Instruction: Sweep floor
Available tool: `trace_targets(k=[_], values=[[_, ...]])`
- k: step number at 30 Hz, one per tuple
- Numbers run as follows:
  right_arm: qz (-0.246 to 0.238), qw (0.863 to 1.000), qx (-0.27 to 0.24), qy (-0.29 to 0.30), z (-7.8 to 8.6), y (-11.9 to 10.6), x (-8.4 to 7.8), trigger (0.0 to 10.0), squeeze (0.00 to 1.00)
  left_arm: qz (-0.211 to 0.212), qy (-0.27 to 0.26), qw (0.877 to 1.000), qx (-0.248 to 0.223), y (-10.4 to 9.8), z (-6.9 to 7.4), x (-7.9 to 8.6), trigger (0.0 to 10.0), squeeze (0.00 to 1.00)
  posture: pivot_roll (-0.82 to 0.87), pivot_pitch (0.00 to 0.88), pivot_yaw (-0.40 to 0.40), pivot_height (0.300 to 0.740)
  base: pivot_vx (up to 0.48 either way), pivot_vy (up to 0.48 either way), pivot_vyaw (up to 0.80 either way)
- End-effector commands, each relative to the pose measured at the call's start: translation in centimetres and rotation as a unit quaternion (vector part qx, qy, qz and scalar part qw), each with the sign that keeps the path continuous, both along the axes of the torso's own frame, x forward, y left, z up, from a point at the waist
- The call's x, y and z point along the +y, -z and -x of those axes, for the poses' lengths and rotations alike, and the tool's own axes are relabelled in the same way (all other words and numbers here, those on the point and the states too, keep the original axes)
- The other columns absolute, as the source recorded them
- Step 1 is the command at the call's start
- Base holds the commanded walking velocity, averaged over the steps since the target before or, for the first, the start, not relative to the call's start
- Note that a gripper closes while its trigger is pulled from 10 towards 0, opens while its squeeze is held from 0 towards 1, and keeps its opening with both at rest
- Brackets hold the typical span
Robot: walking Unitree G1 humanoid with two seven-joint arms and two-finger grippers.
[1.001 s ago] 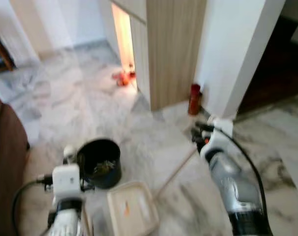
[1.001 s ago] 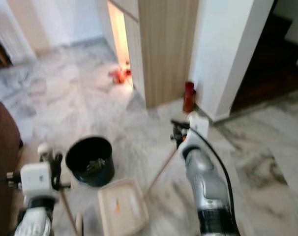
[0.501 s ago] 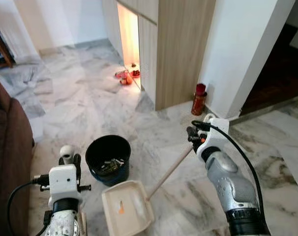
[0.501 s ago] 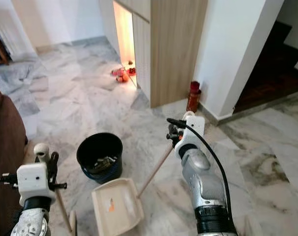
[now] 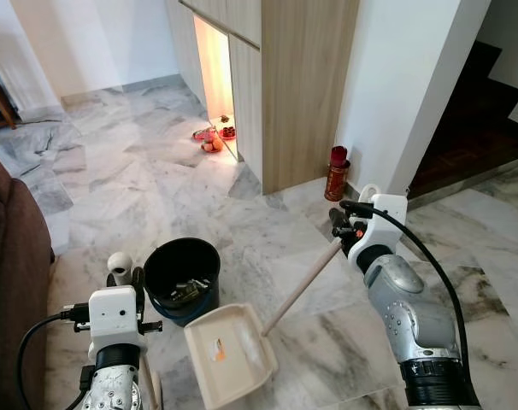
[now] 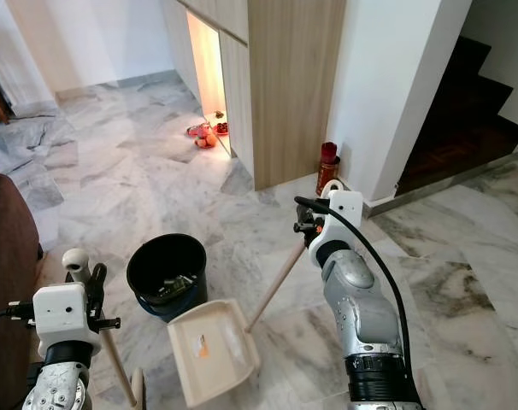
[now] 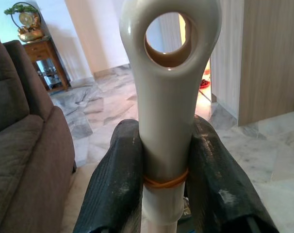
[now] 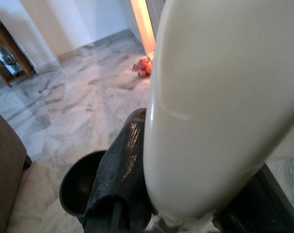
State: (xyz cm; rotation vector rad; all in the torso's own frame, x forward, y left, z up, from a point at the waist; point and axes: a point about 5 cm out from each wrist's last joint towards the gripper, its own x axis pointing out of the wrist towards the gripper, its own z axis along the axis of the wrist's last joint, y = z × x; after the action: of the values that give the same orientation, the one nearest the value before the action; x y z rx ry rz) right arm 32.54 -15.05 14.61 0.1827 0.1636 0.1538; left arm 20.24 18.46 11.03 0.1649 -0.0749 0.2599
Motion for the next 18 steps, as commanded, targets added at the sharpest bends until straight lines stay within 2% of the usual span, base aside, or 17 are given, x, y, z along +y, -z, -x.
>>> trace_targets(k=[1,11,17,18], values=[[-0.028,0.998,-0.048,-0.016,-0.2,-3.2,0.3,10.0,0.00,-0.014,0.001,1.000,-0.013,-0.6,-0.2,0.1,10.0,0.00,-0.23,0.014,0.064,0.740,0.000,0.000,0.00],[-0.004,0.996,-0.065,-0.068,0.0,-6.8,-0.1,10.0,0.00,-0.013,0.006,1.000,-0.013,-0.6,-0.5,0.1,10.0,0.00,-0.24,0.019,0.072,0.740,0.000,0.000,0.00],[-0.027,0.994,-0.083,-0.067,-0.4,-8.9,-0.5,10.0,0.00,-0.013,0.007,1.000,-0.013,-0.6,-0.5,0.1,10.0,0.00,-0.24,0.020,0.071,0.740,0.000,0.000,0.00],[-0.041,0.992,-0.104,-0.055,-0.6,-9.7,-0.5,10.0,0.00,-0.013,0.006,1.000,-0.014,-0.6,-0.5,0.1,10.0,0.00,-0.24,0.021,0.072,0.740,0.000,0.000,0.00]])
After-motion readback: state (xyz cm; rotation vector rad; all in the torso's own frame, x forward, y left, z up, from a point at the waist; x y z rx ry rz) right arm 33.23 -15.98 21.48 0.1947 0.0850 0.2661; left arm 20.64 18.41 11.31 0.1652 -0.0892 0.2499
